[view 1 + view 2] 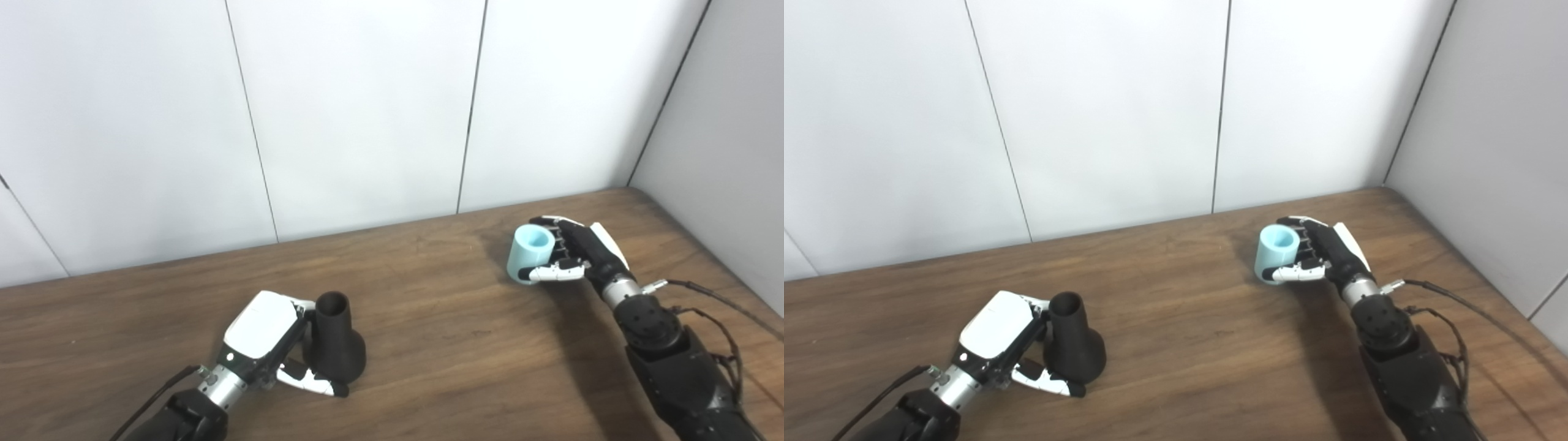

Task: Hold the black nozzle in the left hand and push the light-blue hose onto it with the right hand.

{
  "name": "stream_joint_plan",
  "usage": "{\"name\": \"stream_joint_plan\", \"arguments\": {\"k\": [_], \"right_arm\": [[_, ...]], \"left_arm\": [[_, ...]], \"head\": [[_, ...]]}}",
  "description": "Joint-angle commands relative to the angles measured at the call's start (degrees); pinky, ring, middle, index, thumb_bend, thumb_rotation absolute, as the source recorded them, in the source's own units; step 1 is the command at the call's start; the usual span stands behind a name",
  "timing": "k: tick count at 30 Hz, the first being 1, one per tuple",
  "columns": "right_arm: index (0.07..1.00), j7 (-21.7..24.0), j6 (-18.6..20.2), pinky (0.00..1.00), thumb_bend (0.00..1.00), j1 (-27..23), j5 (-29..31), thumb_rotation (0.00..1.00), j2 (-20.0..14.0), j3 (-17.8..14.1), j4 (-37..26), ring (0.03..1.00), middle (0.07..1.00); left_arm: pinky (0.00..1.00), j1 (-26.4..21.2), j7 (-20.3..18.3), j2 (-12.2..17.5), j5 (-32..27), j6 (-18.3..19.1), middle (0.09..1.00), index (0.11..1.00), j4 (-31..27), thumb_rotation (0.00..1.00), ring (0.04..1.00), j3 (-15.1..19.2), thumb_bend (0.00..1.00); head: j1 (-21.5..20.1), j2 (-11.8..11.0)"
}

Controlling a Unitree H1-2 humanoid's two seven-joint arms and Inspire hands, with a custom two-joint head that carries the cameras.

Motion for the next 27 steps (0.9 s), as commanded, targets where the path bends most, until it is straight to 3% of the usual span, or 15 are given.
{"name": "stream_joint_plan", "arguments": {"k": [1,6,20,22,27], "right_arm": [[0.509,-1.96,-3.05,0.34,0.54,-1.87,-1.80,0.00,-0.99,-0.05,-0.67,0.397,0.444],[0.506,-3.02,-2.84,0.28,0.52,-1.52,-3.58,0.00,-0.92,0.26,-1.67,0.335,0.411],[0.501,-4.48,-6.14,0.29,0.53,-1.58,-4.44,0.00,-0.09,-0.09,-1.19,0.345,0.443],[0.503,-3.83,-6.46,0.29,0.53,-1.71,-3.46,0.00,0.17,-0.38,-2.49,0.344,0.437],[0.507,-1.35,-2.74,0.27,0.53,-2.79,-1.68,0.00,1.19,-0.56,-10.50,0.327,0.414]], "left_arm": [[0.30,8.63,-3.11,1.75,1.06,-0.87,0.390,0.497,4.37,0.00,0.406,-3.84,0.52],[0.31,8.54,-2.91,1.76,0.59,-0.87,0.392,0.499,4.40,0.00,0.416,-4.15,0.52],[0.32,8.60,-4.58,2.15,-0.01,-0.86,0.394,0.503,3.47,0.00,0.418,-3.67,0.52],[0.32,8.61,-4.56,2.18,-0.15,-0.86,0.393,0.503,3.43,0.00,0.416,-3.69,0.52],[0.30,8.53,-4.42,1.96,0.27,-0.85,0.391,0.502,3.47,0.00,0.408,-3.74,0.52]], "head": [[-0.07,0.11],[-0.07,0.21],[0.72,0.67],[0.72,0.67],[2.10,0.99]]}}
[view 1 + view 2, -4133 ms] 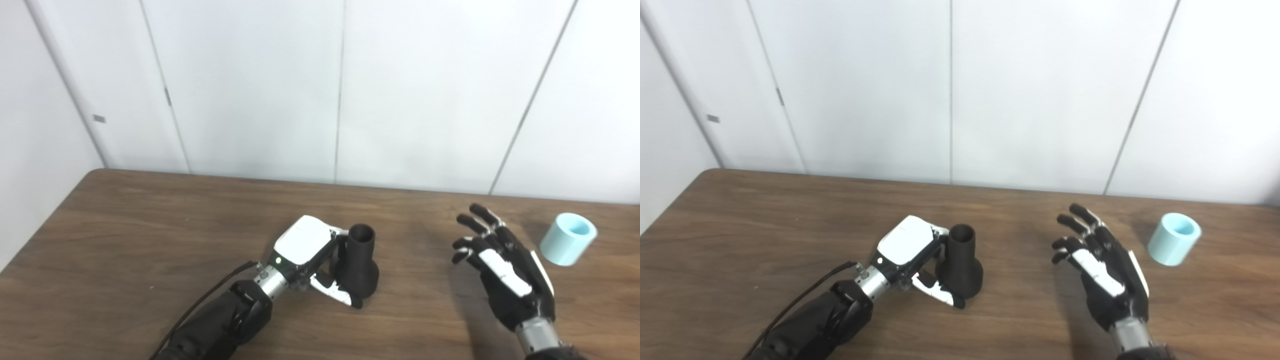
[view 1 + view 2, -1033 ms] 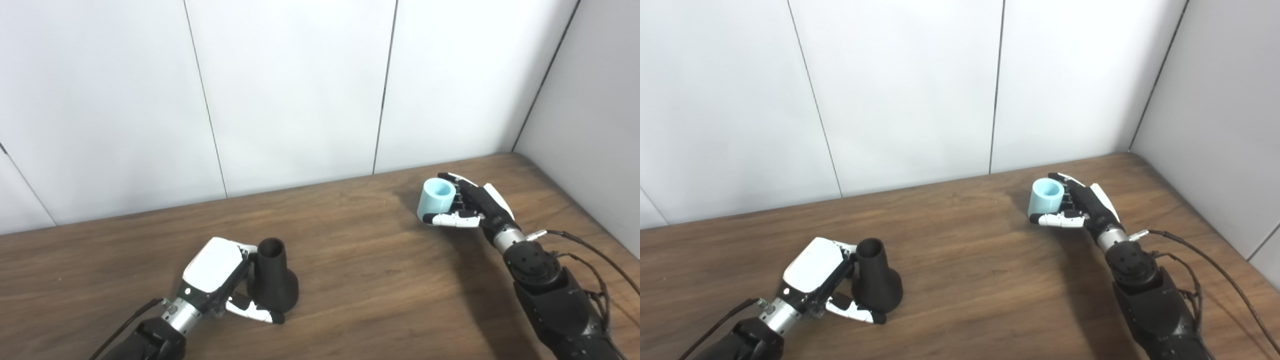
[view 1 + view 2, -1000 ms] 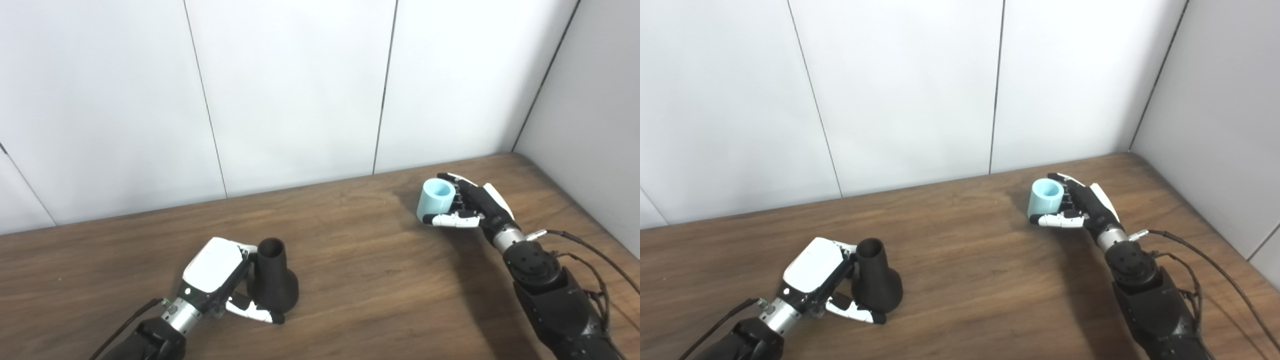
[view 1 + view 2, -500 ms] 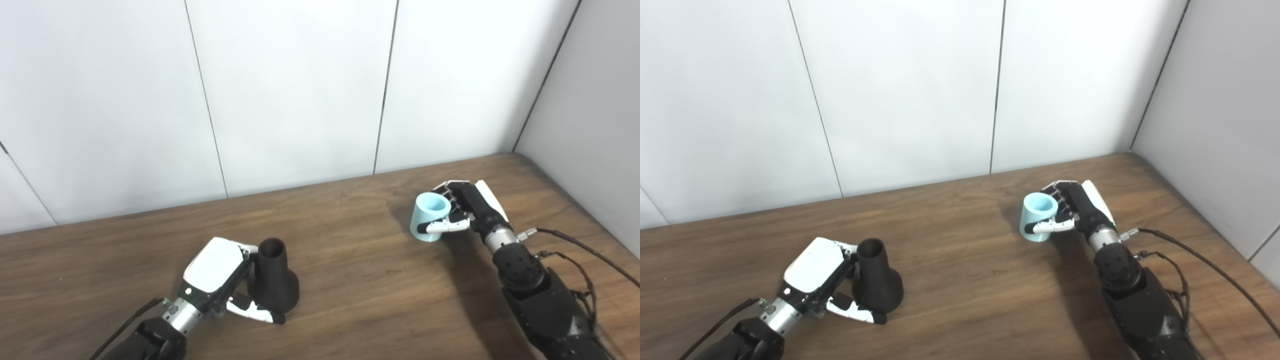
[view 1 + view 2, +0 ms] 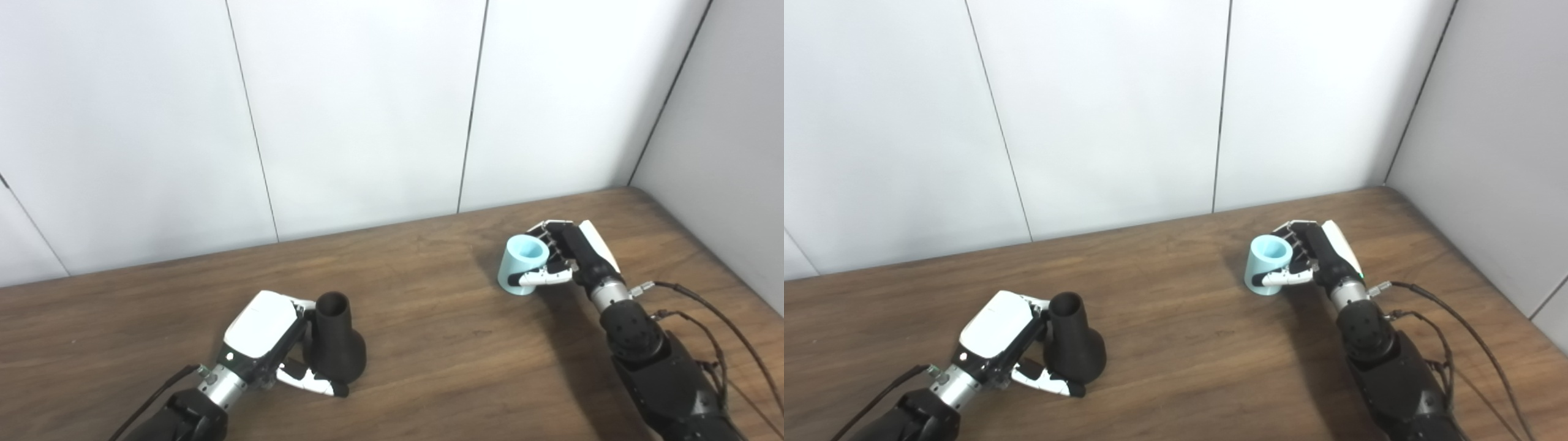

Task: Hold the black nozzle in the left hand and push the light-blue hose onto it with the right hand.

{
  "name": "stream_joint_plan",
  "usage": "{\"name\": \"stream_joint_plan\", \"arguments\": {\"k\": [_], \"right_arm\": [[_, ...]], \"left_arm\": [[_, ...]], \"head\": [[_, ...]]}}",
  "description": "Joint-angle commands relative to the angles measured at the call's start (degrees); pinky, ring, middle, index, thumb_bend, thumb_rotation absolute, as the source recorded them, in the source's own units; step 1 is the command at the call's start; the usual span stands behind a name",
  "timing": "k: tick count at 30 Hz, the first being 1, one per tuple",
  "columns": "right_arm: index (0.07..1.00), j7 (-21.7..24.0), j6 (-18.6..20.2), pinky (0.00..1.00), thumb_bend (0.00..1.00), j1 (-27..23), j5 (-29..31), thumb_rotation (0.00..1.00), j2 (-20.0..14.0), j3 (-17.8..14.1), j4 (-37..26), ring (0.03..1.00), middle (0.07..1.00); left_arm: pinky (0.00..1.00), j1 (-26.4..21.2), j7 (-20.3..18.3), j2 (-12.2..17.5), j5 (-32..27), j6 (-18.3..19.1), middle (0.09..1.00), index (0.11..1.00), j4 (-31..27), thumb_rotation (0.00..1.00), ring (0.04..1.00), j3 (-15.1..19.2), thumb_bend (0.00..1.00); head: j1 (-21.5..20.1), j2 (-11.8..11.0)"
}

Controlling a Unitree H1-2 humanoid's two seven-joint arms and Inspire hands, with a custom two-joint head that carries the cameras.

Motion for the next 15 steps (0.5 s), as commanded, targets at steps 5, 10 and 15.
{"name": "stream_joint_plan", "arguments": {"k": [5,10,15], "right_arm": [[0.494,4.07,9.23,0.27,0.53,-5.76,2.80,0.00,0.95,-0.35,-16.90,0.335,0.415],[0.490,8.59,19.50,0.26,0.53,-9.98,2.43,0.00,2.24,2.52,-26.12,0.323,0.427],[0.492,13.20,25.52,0.21,0.53,-14.28,2.56,0.00,3.81,4.95,-31.27,0.275,0.413]], "left_arm": [[0.29,8.44,-3.93,0.89,2.39,-0.75,0.472,0.484,4.07,0.00,0.388,-3.20,0.53],[0.29,8.32,-4.08,0.03,1.64,-0.80,0.475,0.484,4.31,0.00,0.395,-3.19,0.53],[0.29,8.57,-5.01,-1.09,2.07,-0.06,0.397,0.506,4.12,0.00,0.397,-2.41,0.52]], "head": [[1.74,-0.04],[4.76,-0.08],[8.87,0.34]]}}
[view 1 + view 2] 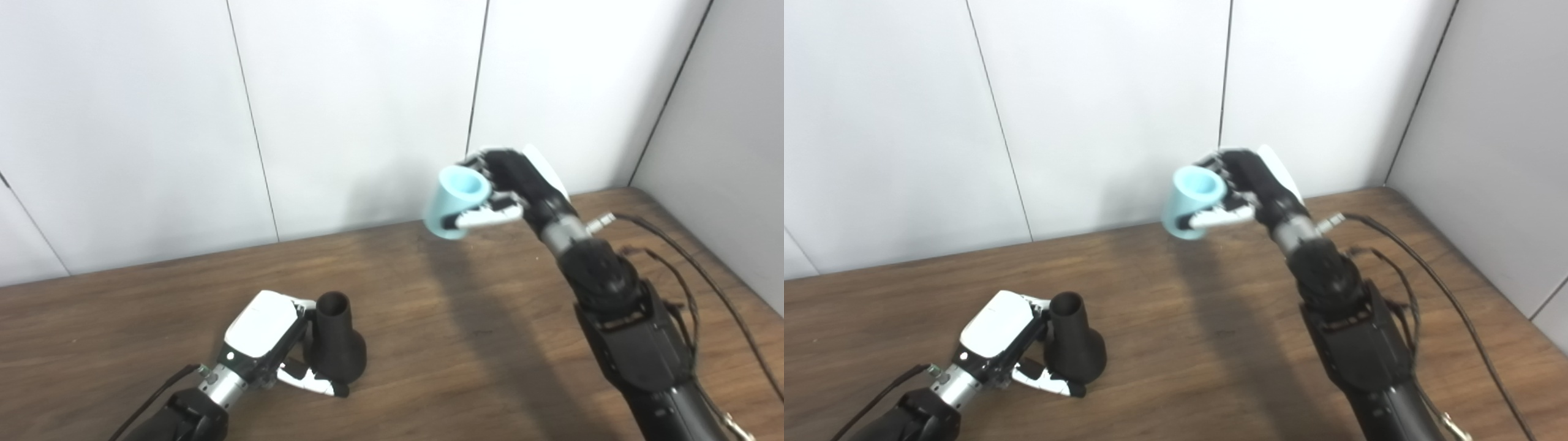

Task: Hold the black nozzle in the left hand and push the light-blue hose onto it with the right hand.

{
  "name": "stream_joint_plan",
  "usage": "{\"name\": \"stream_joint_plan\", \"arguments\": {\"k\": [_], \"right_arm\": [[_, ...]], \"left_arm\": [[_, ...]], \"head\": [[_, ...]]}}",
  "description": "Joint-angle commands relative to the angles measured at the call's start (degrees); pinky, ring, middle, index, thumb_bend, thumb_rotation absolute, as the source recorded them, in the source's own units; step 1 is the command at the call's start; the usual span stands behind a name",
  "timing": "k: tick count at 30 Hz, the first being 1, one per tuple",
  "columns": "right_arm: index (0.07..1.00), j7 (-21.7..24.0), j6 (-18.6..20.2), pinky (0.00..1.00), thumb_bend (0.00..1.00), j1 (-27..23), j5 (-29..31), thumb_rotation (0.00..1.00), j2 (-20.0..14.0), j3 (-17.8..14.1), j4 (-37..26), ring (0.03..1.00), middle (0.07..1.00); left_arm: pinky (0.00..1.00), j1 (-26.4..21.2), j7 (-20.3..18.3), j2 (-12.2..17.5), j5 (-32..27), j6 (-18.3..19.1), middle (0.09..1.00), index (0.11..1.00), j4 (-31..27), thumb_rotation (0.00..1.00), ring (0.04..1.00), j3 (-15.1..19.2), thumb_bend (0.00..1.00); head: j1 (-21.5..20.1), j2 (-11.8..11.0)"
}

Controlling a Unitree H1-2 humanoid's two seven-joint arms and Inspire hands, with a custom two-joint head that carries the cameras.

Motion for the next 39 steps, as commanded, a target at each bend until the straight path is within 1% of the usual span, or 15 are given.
{"name": "stream_joint_plan", "arguments": {"k": [1,3,5,8,12,14,15,18,21,22,25,27,28,31,39], "right_arm": [[0.494,2.11,1.04,0.20,0.53,-4.04,-0.14,0.00,0.37,-0.02,-3.87,0.275,0.412],[0.495,4.06,1.04,0.20,0.53,-4.96,-1.31,0.00,0.30,1.17,-4.93,0.277,0.414],[0.495,5.82,1.04,0.21,0.53,-5.68,-2.88,0.00,0.61,2.17,-5.75,0.283,0.416],[0.487,9.08,1.05,0.23,0.53,-5.55,-4.40,0.00,4.02,0.58,-7.00,0.302,0.429],[0.492,12.19,1.04,0.21,0.53,-4.55,-4.84,0.00,7.40,0.79,-8.19,0.280,0.417],[0.496,14.16,1.04,0.21,0.53,-4.27,-5.61,0.00,8.77,0.31,-8.40,0.268,0.409],[0.496,15.05,1.04,0.21,0.53,-4.24,-6.60,0.00,8.86,1.06,-8.63,0.266,0.408],[0.488,16.86,1.04,0.22,0.53,-4.35,-8.67,0.00,8.82,2.34,-9.00,0.297,0.423],[0.485,17.58,1.02,0.24,0.53,-4.38,-9.33,0.00,9.23,3.10,-8.53,0.331,0.435],[0.483,17.88,1.02,0.26,0.53,-4.30,-9.25,0.00,9.47,3.16,-8.43,0.345,0.444],[0.483,18.24,1.01,0.27,0.53,-3.96,-8.56,0.00,9.82,3.79,-8.19,0.354,0.444],[0.484,18.32,0.97,0.28,0.53,-3.69,-8.07,0.00,9.99,4.21,-7.96,0.362,0.443],[0.484,18.21,0.95,0.29,0.53,-3.50,-8.04,0.00,10.12,4.50,-7.80,0.366,0.442],[0.485,18.17,0.98,0.27,0.53,-2.96,-8.30,0.00,10.59,5.08,-7.34,0.346,0.431],[0.482,18.14,0.83,0.31,0.53,-1.87,-8.17,0.00,9.72,6.55,-6.11,0.380,0.457]], "left_arm": [[0.29,8.71,-4.69,-0.65,2.01,0.36,0.396,0.507,3.83,0.00,0.397,-2.87,0.52],[0.28,8.72,-5.36,-1.01,2.29,1.03,0.458,0.489,3.41,0.00,0.390,-2.77,0.53],[0.28,8.64,-5.58,-1.47,2.48,1.36,0.470,0.486,3.39,0.00,0.380,-2.70,0.53],[0.28,8.50,-6.10,-2.13,2.71,1.87,0.474,0.485,3.36,0.00,0.381,-2.51,0.53],[0.29,8.31,-7.65,-2.64,2.70,3.04,0.404,0.505,2.33,0.00,0.395,-2.29,0.52],[0.29,8.24,-7.94,-2.86,2.65,3.38,0.460,0.489,2.11,0.00,0.394,-2.21,0.53],[0.29,8.18,-7.93,-2.94,2.59,3.45,0.467,0.487,2.04,0.00,0.394,-2.18,0.53],[0.29,8.06,-8.04,-3.14,2.74,3.94,0.402,0.506,1.73,0.00,0.388,-2.17,0.52],[0.28,7.94,-7.48,-3.34,3.18,4.27,0.396,0.509,1.79,0.00,0.382,-2.14,0.52],[0.27,7.91,-7.47,-3.38,3.21,4.33,0.442,0.494,1.77,0.00,0.376,-2.12,0.52],[0.27,7.90,-7.47,-3.52,3.34,4.53,0.470,0.485,1.57,0.00,0.366,-2.12,0.53],[0.27,7.99,-7.83,-3.60,3.24,4.86,0.472,0.485,1.16,0.00,0.368,-2.06,0.53],[0.27,8.04,-7.99,-3.62,3.14,4.96,0.426,0.500,0.97,0.00,0.376,-2.02,0.52],[0.27,8.12,-8.32,-3.67,3.13,5.30,0.468,0.486,0.47,0.00,0.371,-2.00,0.53],[0.26,8.48,-8.98,-3.64,2.77,5.79,0.473,0.485,-0.45,0.00,0.359,-1.69,0.53]], "head": [[2.06,0.27],[3.57,0.47],[5.07,0.75],[7.22,1.05],[10.24,1.80],[10.97,2.04],[11.55,2.27],[12.45,2.77],[13.16,3.21],[13.25,3.31],[13.52,3.67],[13.69,3.90],[13.72,3.94],[13.98,4.21],[14.37,4.76]]}}
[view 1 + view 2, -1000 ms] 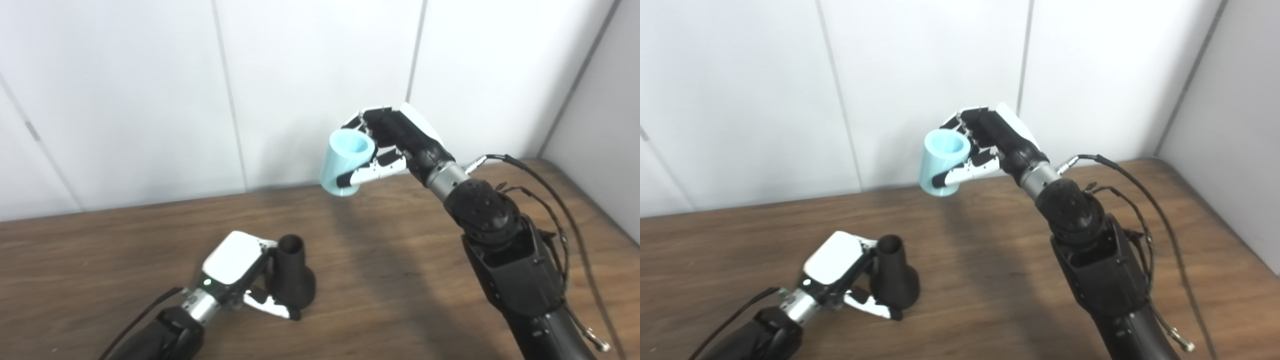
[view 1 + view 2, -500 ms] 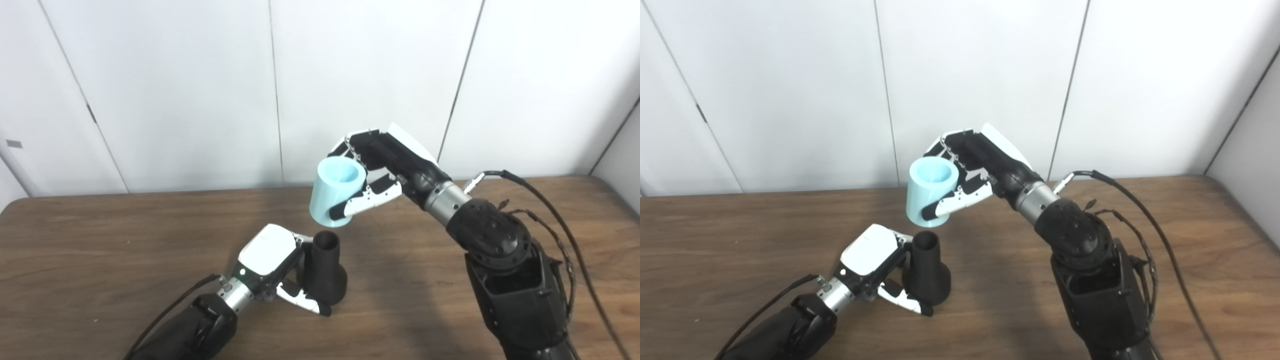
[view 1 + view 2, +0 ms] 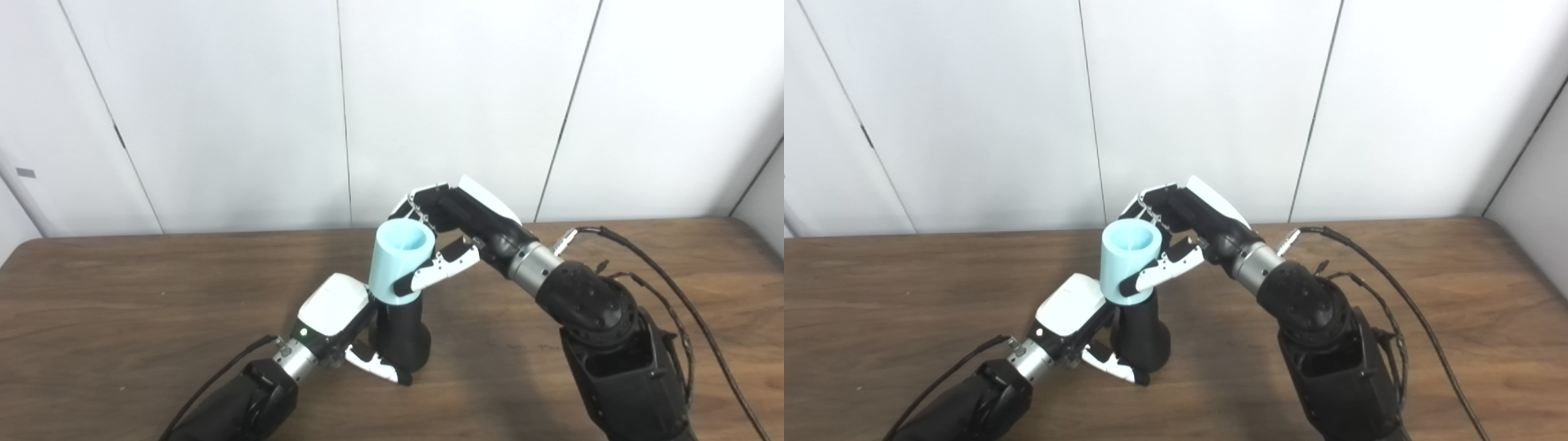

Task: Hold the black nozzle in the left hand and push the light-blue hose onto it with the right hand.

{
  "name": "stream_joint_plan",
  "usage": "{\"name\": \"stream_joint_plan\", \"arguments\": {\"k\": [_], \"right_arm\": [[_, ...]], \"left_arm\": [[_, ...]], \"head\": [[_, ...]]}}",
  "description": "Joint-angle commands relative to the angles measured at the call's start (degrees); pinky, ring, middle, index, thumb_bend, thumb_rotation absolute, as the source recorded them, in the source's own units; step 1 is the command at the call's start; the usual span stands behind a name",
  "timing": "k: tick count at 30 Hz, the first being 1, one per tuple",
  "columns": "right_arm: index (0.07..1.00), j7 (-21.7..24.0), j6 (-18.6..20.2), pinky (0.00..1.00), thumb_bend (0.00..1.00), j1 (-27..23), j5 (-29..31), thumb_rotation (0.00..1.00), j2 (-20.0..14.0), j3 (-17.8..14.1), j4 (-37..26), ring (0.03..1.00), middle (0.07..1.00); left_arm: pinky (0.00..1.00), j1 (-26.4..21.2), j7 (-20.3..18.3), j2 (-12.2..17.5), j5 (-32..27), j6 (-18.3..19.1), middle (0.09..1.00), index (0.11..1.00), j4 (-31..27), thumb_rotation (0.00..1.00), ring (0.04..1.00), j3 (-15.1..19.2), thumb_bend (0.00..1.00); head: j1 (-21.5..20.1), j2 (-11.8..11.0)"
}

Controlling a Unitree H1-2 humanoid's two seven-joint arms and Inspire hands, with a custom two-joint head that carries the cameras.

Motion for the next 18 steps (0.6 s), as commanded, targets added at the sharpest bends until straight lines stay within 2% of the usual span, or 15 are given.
{"name": "stream_joint_plan", "arguments": {"k": [1,11,17,18], "right_arm": [[0.484,-0.84,-0.42,0.30,0.53,-1.86,0.61,0.00,-1.19,0.31,-0.18,0.372,0.450],[0.486,-1.55,-1.41,0.25,0.53,-1.92,1.39,0.00,-3.56,1.35,1.39,0.325,0.422],[0.482,-2.17,-0.78,0.29,0.53,-2.80,1.46,0.00,-4.04,1.23,1.85,0.363,0.447],[0.484,-2.21,-0.55,0.27,0.53,-3.04,1.46,0.00,-4.04,1.11,1.86,0.341,0.433]], "left_arm": [[0.26,6.93,-5.40,-0.97,2.07,0.28,0.473,0.485,3.21,0.00,0.362,-3.25,0.53],[0.26,7.24,-5.66,-0.91,1.80,0.16,0.473,0.484,2.50,0.00,0.363,-2.83,0.53],[0.27,7.53,-6.37,-0.68,1.95,0.55,0.474,0.484,1.81,0.00,0.375,-2.87,0.53],[0.27,7.56,-6.33,-0.65,2.03,0.60,0.435,0.496,1.75,0.00,0.375,-2.90,0.52]], "head": [[-0.05,0.02],[-0.07,0.92],[-0.15,1.27],[-0.22,1.47]]}}
